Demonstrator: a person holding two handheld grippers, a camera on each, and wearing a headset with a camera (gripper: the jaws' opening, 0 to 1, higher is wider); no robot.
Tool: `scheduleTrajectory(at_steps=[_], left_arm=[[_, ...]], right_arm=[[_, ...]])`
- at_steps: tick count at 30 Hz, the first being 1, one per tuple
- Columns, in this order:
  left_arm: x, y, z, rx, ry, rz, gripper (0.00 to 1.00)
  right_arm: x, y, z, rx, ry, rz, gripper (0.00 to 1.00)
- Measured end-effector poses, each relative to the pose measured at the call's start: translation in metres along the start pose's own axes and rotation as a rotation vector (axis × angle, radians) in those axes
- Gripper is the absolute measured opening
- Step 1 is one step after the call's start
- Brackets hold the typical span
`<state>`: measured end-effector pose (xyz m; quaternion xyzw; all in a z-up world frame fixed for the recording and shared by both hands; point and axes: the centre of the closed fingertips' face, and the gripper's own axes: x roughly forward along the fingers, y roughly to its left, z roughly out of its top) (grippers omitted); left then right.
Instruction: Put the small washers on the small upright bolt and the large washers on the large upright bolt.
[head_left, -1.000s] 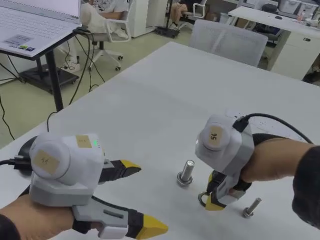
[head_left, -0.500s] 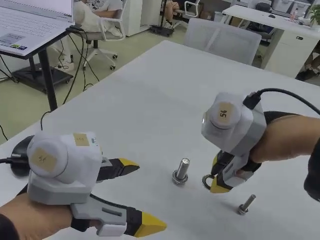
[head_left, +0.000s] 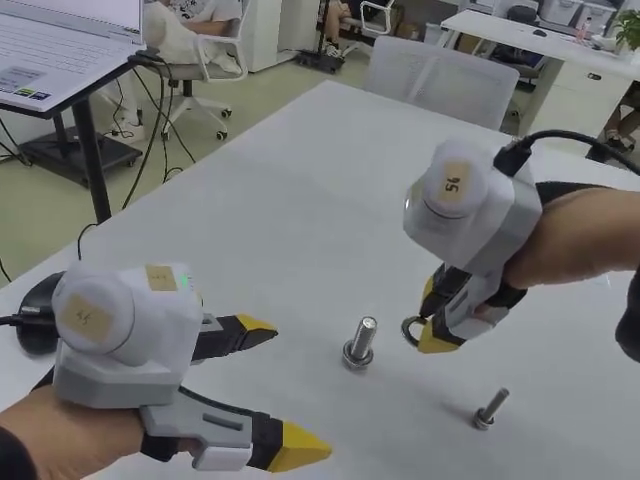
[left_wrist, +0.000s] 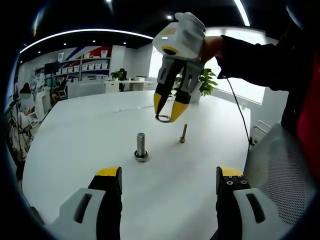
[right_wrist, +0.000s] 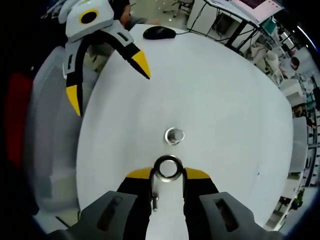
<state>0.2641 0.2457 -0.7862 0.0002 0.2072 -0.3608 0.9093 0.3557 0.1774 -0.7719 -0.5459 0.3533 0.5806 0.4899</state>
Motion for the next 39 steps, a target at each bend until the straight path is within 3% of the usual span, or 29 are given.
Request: scheduleTrajectory(at_steps=[8,20,39], left_arm=[[-0.001,0.001,-0.001,-0.006,0.001,0.005,0.77],[-0.003,0.002,-0.004,-0.015,0.007,0.013,0.77],[-0.008,0.007,-0.01,-0.035,0.013,0.044,0.76]], right_arm=[[-0.006,-0.01,0.015,-0.032,-0.011,-0.016,0.24],[0.005,-0.02,0.033,-0.061,-0.023,0.006,0.24],[0.033,-0.023,0.034,-0.081,0.011,0.047,0.24]])
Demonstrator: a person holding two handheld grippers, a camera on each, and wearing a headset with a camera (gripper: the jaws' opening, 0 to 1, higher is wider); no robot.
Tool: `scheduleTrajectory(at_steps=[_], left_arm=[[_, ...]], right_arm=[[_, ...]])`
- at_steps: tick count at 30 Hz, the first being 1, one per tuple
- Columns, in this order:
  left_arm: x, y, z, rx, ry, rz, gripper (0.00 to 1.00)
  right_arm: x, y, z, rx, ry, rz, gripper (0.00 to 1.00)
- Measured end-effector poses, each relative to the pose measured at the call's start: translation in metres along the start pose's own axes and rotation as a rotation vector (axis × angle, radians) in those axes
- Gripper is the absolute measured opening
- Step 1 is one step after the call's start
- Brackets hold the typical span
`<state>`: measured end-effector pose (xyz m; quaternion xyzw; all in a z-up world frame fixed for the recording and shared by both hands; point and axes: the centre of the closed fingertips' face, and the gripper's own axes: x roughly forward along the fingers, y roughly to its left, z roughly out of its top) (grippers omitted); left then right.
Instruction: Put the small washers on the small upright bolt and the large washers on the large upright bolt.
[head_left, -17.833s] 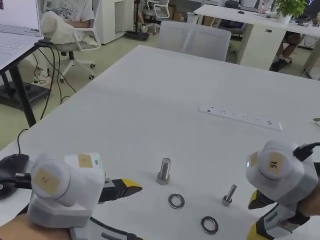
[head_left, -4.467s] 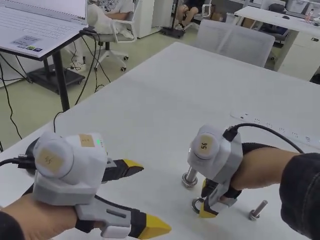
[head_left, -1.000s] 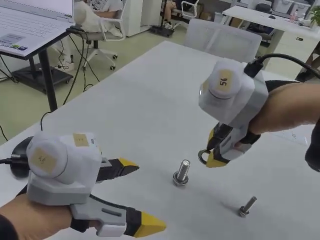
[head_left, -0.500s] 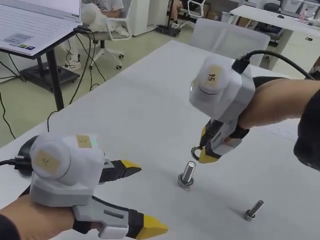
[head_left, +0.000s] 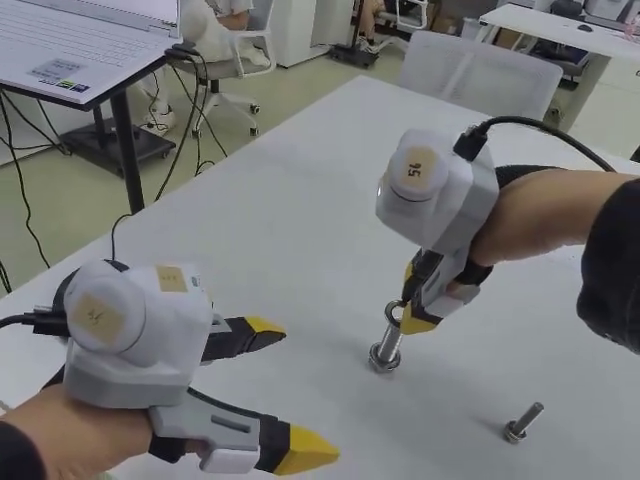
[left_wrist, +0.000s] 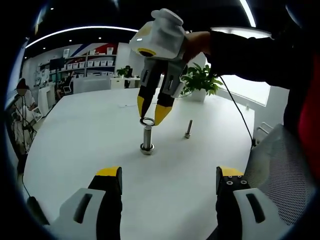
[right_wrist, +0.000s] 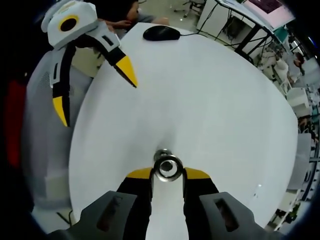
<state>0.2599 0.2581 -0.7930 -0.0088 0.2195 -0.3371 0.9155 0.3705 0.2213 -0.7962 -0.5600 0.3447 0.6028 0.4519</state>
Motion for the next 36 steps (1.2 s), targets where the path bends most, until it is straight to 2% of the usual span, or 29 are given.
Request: scheduleTrajectory(at_steps=[11,36], left_arm=[[0.0,0.001,-0.003,-0.008,0.003,0.009,0.76],[-0.003,0.002,-0.01,-0.014,0.014,0.008,0.76]], right_arm=[[0.012,0.002,-0.005,0.001,0.011,0.014,0.24],[0.034,0.006,-0.002,0.014,0.009,0.037,0.24]])
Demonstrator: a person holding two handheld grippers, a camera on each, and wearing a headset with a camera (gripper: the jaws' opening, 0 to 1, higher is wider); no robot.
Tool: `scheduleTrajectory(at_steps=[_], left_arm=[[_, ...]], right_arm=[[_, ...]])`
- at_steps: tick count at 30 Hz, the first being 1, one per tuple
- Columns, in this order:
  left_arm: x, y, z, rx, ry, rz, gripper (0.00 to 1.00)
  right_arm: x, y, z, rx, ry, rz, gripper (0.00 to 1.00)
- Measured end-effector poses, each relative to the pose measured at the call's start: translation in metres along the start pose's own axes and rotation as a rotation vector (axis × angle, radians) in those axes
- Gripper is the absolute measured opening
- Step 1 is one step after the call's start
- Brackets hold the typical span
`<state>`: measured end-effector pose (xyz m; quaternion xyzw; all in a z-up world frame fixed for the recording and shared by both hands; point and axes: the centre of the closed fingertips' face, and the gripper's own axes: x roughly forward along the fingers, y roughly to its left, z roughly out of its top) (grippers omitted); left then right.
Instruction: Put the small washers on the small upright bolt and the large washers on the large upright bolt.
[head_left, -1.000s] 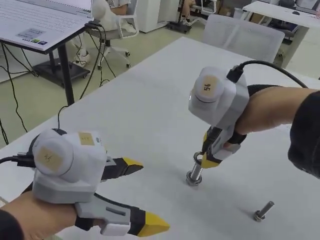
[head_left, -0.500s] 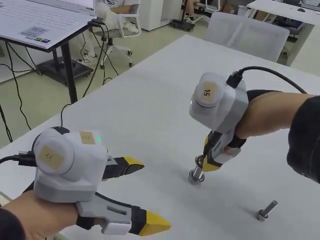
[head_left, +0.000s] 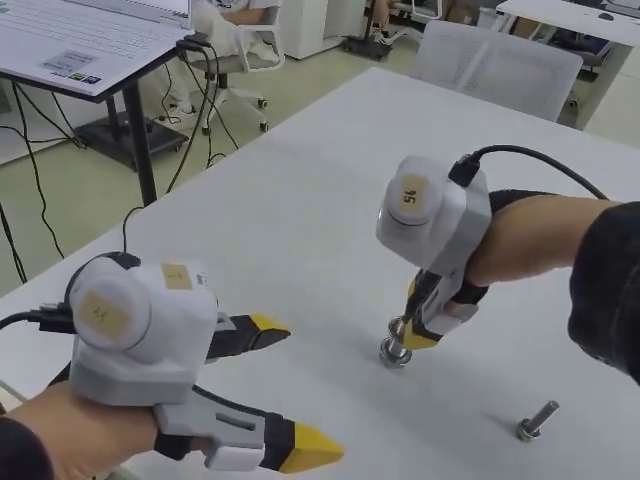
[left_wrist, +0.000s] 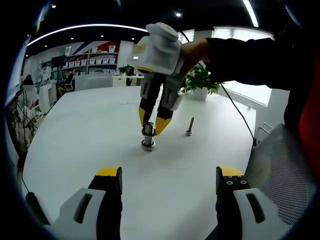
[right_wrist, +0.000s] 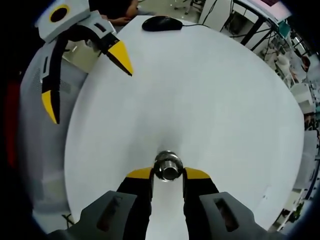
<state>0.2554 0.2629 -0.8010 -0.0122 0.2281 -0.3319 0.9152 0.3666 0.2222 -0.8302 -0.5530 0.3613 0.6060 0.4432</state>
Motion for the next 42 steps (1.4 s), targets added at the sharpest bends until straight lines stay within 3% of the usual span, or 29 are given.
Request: scheduleTrajectory(at_steps=[30,42], left_arm=[[-0.001,0.0,-0.005,-0.006,0.011,0.002,0.76],[0.001,0.0,-0.006,-0.007,0.013,-0.002,0.76]], right_arm=[[0.024,0.001,-0.009,0.017,0.009,0.005,0.23],[0.027,0.001,-0.017,0.02,0.03,0.016,0.18]])
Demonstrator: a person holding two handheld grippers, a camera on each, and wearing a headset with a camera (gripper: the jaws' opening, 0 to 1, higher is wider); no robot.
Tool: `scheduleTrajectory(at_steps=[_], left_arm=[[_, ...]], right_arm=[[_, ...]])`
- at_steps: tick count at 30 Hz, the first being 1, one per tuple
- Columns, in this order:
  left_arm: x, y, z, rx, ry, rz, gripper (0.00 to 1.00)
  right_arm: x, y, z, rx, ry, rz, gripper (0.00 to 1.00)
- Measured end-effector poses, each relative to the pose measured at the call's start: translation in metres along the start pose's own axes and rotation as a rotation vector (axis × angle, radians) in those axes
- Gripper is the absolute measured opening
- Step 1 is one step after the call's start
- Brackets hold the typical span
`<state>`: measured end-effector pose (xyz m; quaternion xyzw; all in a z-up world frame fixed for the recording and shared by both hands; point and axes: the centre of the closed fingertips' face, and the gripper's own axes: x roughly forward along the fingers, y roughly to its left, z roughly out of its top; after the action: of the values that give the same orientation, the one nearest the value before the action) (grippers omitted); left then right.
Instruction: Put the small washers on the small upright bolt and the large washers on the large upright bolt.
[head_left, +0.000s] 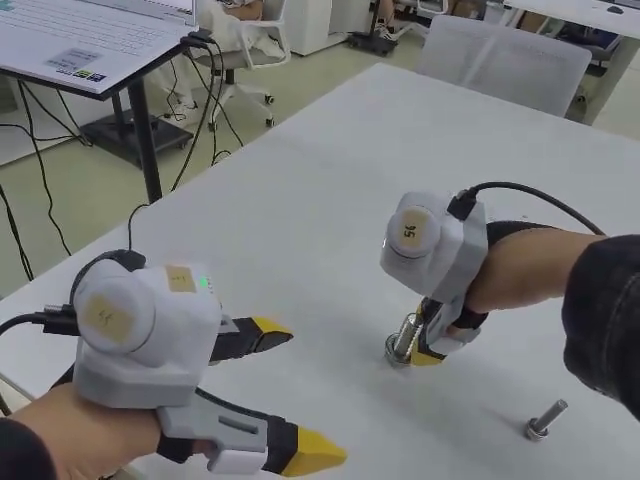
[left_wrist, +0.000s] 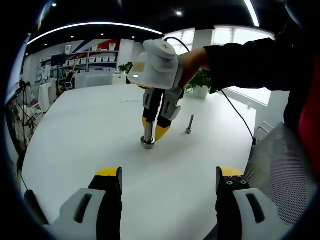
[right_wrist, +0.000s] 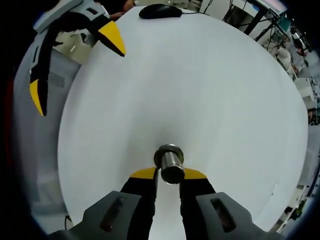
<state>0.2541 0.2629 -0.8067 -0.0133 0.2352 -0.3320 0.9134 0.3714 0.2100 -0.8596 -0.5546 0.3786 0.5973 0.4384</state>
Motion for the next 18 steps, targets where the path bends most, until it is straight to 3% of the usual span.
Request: scheduleTrajectory(at_steps=[18], left_arm=[[0.0018,-0.0005,0.0021,0.007,-0.001,-0.008,0.76]], right_arm=[[-0.0021,0.0001,-0.0023,0.024,-0.021,-0.006,0.23]])
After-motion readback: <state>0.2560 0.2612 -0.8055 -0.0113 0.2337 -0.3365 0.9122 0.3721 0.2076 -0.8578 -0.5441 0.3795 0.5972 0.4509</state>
